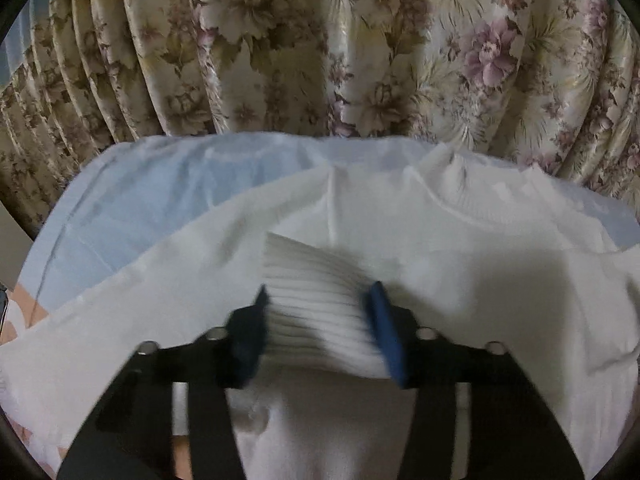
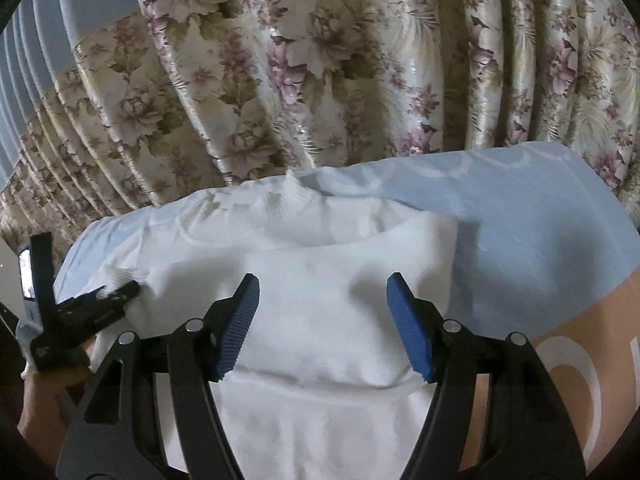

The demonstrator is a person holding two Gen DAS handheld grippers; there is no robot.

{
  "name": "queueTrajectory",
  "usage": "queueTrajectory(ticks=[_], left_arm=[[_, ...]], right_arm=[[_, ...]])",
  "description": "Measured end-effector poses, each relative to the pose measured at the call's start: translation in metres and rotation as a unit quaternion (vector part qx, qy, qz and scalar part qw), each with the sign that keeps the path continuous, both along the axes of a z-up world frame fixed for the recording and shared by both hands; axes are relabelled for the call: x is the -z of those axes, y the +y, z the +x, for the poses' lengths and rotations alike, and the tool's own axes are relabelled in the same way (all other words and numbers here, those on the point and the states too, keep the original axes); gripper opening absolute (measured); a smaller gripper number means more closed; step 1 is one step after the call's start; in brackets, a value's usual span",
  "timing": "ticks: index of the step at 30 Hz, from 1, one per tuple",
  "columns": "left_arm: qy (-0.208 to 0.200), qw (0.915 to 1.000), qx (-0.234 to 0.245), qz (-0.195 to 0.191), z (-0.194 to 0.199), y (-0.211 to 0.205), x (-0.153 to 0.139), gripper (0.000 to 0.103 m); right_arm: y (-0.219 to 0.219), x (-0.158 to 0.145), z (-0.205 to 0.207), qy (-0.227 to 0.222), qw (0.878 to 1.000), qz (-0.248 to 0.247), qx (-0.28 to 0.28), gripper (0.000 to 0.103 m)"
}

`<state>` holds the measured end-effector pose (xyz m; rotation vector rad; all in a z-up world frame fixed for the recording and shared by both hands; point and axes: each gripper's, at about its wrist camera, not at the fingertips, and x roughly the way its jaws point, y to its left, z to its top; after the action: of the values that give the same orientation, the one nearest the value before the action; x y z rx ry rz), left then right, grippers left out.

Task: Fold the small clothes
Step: 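Close the left gripper on the ribbed cuff of the other sleeve, then carry the held sleeve with the left gripper across the sweater body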

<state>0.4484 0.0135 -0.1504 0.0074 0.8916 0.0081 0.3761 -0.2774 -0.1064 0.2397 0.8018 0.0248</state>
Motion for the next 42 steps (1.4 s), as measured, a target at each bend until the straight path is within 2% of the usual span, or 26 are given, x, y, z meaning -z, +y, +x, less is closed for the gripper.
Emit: queueTrajectory(ticks=[3,6,7,10,12,14,16,17,19,21,24,31,36,42], left_arm=[[-0.019,0.9991,-0.018,0.034,0.003,0.004,-0.008,0.025],[-0.021,0.9982,-0.03,0.048,0.007,0.011,-0.008,0.014],[-0.023,0.9975,-0.034,0.058,0.006,0.013,-0.007,0.006],[-0.028,0.9972,-0.043,0.055,0.004,0.021,-0.007,0.006],[-0.03,0.9959,-0.051,0.068,0.005,0.024,-0.004,0.006],[-0.013,0.9942,-0.058,0.089,0.008,0.027,0.004,0.009],[0.014,0.9924,-0.063,0.105,0.011,0.029,0.016,0.039],[0.004,0.9895,-0.077,0.123,0.007,0.031,0.015,0.06],[-0.009,0.989,-0.089,0.118,0.001,0.036,0.008,0.079],[-0.017,0.9914,-0.082,0.101,-0.006,0.041,-0.002,0.081],[-0.032,0.9918,-0.078,0.096,-0.029,0.047,-0.019,0.084],[-0.06,0.9894,-0.114,0.066,-0.097,0.09,-0.051,0.087],[-0.066,0.987,-0.134,0.06,-0.157,0.129,-0.055,0.087],[-0.067,0.9818,-0.171,0.047,-0.224,0.181,-0.048,0.087]], right_arm=[[-0.003,0.002,0.002,0.002,1.0,-0.001,0.008,0.068],[-0.004,0.004,0.005,0.004,1.0,-0.002,0.008,0.068],[-0.005,0.004,0.006,0.004,1.0,-0.004,0.011,0.068],[-0.006,0.006,0.008,0.007,1.0,-0.005,0.015,0.068],[-0.009,0.009,0.008,0.009,1.0,-0.005,0.018,0.068],[-0.009,0.012,0.01,0.015,1.0,-0.007,0.018,0.068],[-0.008,0.016,0.011,0.026,1.0,-0.009,0.013,0.07],[-0.007,0.018,0.012,0.03,0.999,-0.013,0.012,0.073],[-0.004,0.021,0.013,0.043,0.999,-0.025,0.01,0.075],[-0.003,0.019,0.011,0.043,0.999,-0.027,0.009,0.075],[0.0,0.009,0.004,0.034,0.999,-0.021,0.004,0.076],[0.02,-0.023,-0.019,0.008,1.0,-0.016,-0.017,0.079],[0.043,-0.039,-0.054,-0.005,0.999,-0.014,-0.04,0.08],[0.09,-0.042,-0.101,-0.007,0.997,-0.021,-0.078,0.086]])
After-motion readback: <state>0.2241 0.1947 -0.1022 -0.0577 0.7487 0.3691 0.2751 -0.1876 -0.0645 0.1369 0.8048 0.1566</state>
